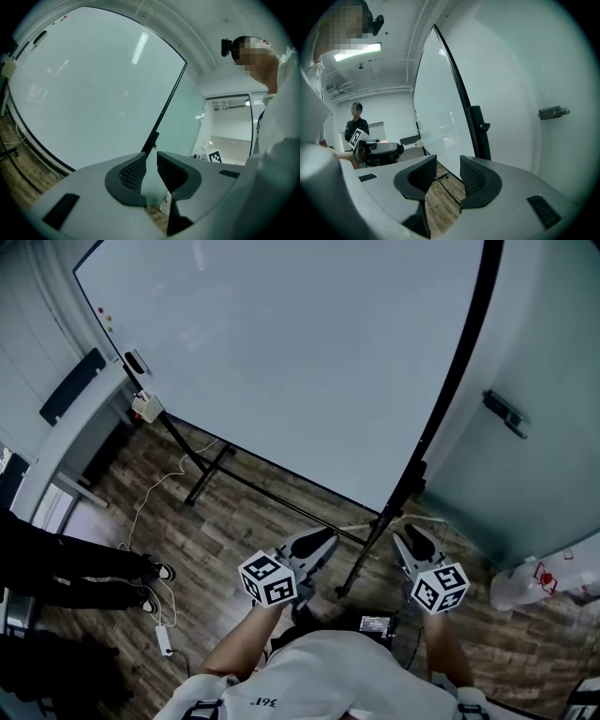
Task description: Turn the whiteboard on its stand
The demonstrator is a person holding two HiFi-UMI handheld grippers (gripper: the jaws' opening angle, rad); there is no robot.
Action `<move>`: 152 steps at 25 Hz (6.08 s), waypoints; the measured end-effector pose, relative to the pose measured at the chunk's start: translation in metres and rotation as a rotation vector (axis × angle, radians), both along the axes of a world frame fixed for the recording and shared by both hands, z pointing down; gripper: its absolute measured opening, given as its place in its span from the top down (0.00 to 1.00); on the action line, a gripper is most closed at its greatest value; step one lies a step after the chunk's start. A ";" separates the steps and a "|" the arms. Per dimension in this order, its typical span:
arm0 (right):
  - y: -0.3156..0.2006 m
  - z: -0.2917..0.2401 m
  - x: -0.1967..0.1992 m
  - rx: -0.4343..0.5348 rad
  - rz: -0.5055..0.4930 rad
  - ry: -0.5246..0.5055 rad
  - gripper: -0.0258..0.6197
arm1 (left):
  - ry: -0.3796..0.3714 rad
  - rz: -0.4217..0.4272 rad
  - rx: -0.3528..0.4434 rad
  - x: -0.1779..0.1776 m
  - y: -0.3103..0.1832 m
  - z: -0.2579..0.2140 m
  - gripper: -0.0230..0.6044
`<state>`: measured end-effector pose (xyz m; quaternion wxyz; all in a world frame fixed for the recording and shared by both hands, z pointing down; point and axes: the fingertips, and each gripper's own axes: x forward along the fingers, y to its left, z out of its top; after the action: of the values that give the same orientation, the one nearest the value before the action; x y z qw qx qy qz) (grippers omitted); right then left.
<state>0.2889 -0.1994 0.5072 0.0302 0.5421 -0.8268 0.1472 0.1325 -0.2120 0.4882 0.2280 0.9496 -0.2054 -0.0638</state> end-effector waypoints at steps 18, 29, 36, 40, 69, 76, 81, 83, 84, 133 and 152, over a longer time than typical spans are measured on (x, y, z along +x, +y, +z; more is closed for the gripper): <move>-0.025 -0.013 -0.013 0.035 0.181 0.060 0.71 | 0.001 0.128 0.031 -0.047 -0.038 -0.001 0.87; -0.053 -0.038 0.026 0.079 0.136 0.095 0.67 | 0.009 0.097 0.065 -0.005 -0.054 -0.017 0.87; -0.082 -0.053 0.034 0.138 0.033 0.140 0.57 | -0.005 0.080 0.084 0.027 -0.070 -0.024 0.87; -0.092 -0.057 0.044 0.151 0.039 0.156 0.54 | -0.016 0.075 0.087 0.042 -0.078 -0.026 0.87; -0.145 -0.030 0.019 0.078 -0.105 0.217 0.57 | -0.045 0.040 0.071 0.052 -0.081 -0.022 0.87; -0.137 -0.031 0.017 0.042 -0.108 0.205 0.58 | -0.028 0.031 0.063 0.045 -0.079 -0.025 0.87; -0.124 -0.032 0.010 0.034 -0.106 0.200 0.58 | -0.015 0.027 0.069 0.042 -0.072 -0.030 0.87; -0.120 -0.032 0.009 0.029 -0.106 0.197 0.58 | -0.011 0.028 0.072 0.043 -0.070 -0.032 0.87; -0.118 -0.032 0.008 0.024 -0.106 0.196 0.58 | -0.009 0.029 0.073 0.043 -0.068 -0.033 0.87; -0.045 -0.036 -0.029 0.023 -0.091 0.269 0.62 | 0.044 0.018 0.083 0.012 -0.028 -0.047 0.87; -0.073 -0.040 -0.023 0.051 -0.172 0.337 0.65 | 0.029 -0.015 0.055 0.008 -0.049 -0.038 0.87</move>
<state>0.2657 -0.2728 0.4677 0.1670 0.4870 -0.8568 0.0303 0.1405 -0.2613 0.4498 0.2043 0.9530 -0.2072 -0.0847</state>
